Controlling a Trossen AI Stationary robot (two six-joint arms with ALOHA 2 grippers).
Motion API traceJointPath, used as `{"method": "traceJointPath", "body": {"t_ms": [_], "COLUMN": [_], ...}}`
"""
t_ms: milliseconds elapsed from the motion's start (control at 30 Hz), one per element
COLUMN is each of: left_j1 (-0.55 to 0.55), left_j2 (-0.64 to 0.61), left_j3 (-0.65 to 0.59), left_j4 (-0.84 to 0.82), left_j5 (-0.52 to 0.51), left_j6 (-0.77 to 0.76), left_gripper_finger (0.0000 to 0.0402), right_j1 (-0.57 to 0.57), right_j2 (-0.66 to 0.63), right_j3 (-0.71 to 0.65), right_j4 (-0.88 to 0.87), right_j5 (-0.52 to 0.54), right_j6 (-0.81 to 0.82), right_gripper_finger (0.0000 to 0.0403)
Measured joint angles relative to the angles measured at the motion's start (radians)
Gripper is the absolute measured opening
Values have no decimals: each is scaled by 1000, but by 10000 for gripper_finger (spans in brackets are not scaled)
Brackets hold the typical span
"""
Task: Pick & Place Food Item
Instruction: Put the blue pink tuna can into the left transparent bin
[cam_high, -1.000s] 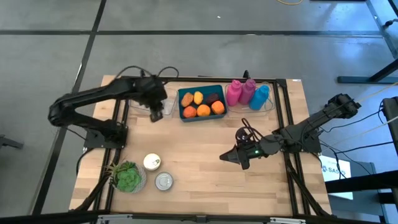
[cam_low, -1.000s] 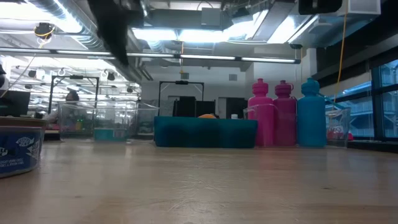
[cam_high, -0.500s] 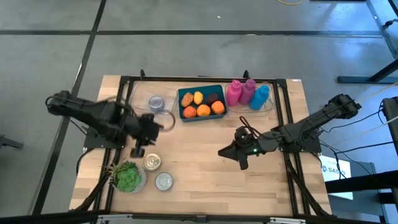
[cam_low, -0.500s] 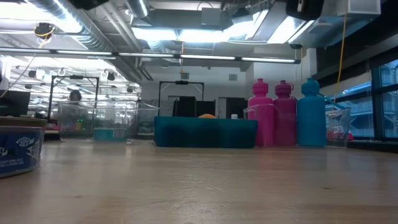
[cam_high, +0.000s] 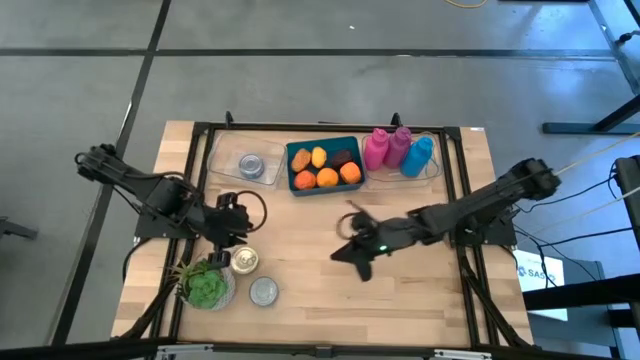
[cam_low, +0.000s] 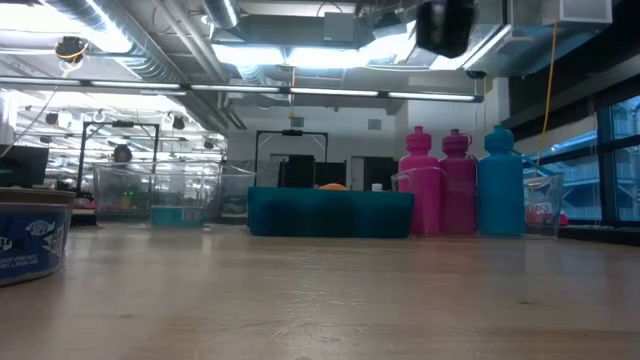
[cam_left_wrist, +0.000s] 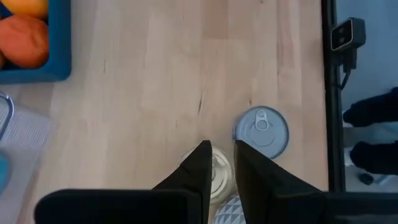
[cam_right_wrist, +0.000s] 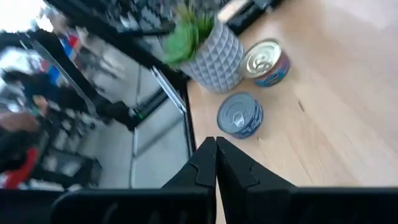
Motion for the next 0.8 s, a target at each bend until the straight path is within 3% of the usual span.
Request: {"method": "traceJointPath", "body": {"t_ms": [200, 333, 433, 800], "left_j1": [-9, -6, 6, 91], "left_j2": [-12, -13, 21, 251], "left_j3": [0, -2, -36, -113], "left_j4": [-1, -69, -115, -64], "left_j5": [-3, -1, 59, 139], "left_j6": [-10, -33, -43, 237], "left_gripper_finger": [56, 56, 56, 56], "right_j1": [-46, -67, -67, 18], "right_j2": [232, 296, 274, 72], "right_j3": [289, 415, 457, 476], "right_j4": [-172, -283, -318, -372], "right_j5": [-109, -41, 45, 267], "right_j6": [-112, -132, -132, -163], "right_gripper_finger": [3, 3, 2, 2]}}
